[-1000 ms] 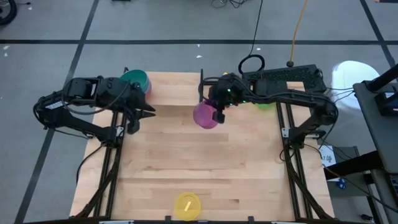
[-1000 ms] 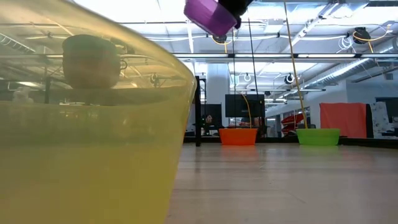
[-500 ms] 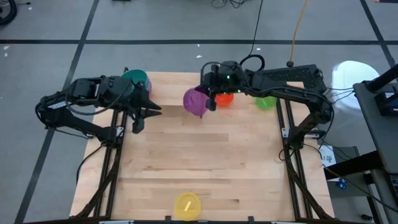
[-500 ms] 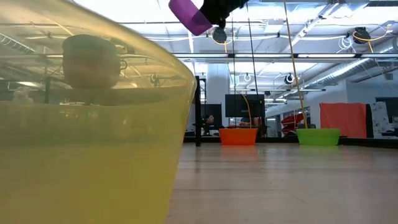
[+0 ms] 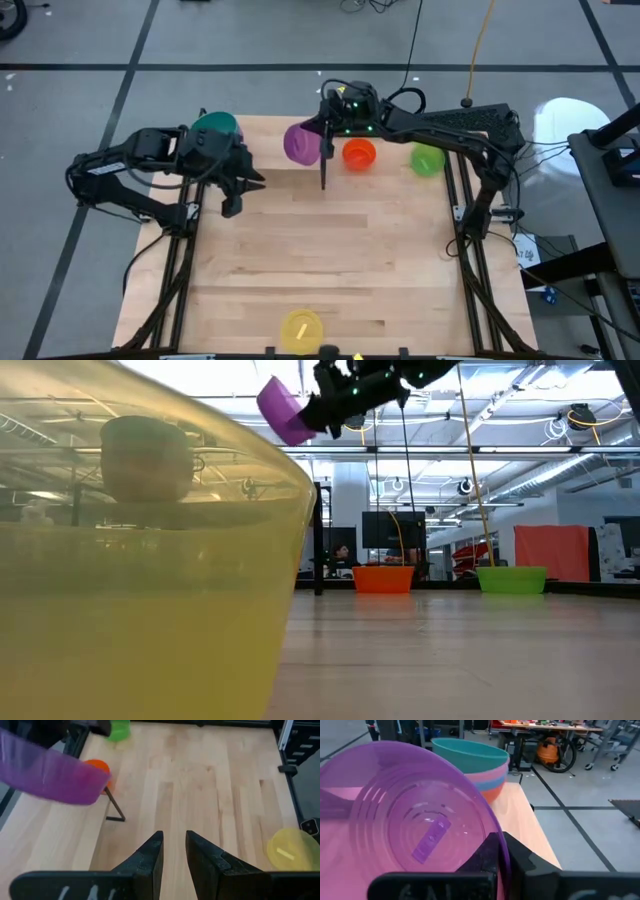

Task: Place and stack bowls onto a shelf
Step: Put the purple transparent bowl on the shelf

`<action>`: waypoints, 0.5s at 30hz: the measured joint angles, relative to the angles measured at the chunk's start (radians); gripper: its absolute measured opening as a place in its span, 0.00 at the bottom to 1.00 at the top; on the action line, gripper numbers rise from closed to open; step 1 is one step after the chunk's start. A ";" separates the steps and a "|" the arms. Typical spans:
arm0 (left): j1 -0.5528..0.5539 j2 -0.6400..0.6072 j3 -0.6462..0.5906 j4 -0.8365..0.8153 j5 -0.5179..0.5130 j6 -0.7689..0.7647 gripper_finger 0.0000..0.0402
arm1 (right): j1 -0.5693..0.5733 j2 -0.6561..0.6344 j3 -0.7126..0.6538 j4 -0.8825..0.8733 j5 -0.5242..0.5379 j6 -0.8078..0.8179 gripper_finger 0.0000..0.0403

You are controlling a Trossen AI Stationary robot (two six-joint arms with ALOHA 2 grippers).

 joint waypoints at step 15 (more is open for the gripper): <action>0.000 0.003 0.000 -0.029 0.000 0.011 0.22 | -0.061 0.142 -0.001 0.009 0.010 -0.074 0.00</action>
